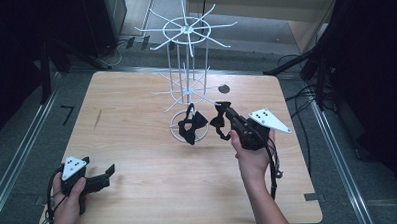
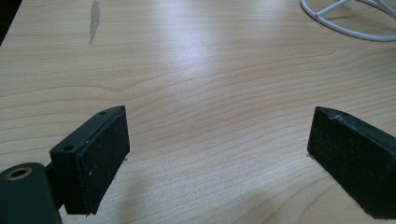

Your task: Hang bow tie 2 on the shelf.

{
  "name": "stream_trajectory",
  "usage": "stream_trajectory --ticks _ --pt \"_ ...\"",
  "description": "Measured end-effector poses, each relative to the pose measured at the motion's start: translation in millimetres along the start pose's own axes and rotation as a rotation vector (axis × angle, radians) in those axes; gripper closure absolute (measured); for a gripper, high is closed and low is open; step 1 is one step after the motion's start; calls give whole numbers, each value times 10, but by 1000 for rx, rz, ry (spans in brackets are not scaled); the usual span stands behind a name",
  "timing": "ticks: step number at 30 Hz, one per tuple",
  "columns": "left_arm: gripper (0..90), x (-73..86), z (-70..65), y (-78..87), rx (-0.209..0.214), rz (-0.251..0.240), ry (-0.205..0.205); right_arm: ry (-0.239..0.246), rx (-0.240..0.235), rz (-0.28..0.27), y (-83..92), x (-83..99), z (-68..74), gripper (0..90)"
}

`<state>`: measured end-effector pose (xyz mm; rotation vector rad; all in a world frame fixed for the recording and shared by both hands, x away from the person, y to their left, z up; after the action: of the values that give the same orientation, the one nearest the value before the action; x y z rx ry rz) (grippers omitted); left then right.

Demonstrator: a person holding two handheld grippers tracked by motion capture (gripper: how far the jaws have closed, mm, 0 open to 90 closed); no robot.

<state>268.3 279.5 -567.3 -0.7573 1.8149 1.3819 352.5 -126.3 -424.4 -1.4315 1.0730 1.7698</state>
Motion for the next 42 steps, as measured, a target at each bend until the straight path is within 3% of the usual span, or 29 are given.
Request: stream_trajectory --ticks 16,42 --pt "61 0 0 -2 0 1 1 -1 -6 -29 2 -149 44 900" --pt "61 0 -2 -4 0 0 -2 9 -32 -39 -56 -204 202 900"
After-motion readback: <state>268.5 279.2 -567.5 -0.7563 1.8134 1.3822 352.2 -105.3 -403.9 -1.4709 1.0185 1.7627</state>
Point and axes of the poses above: each handheld gripper's, and its own axes: y roughly backward along the jaws, x roughly out of its underside, z roughly to its left, the point moved 8 cm from there along -y, roughly forward along the jaws, and after that the axes turned 7 degrees about y, right-handed, at the moved point
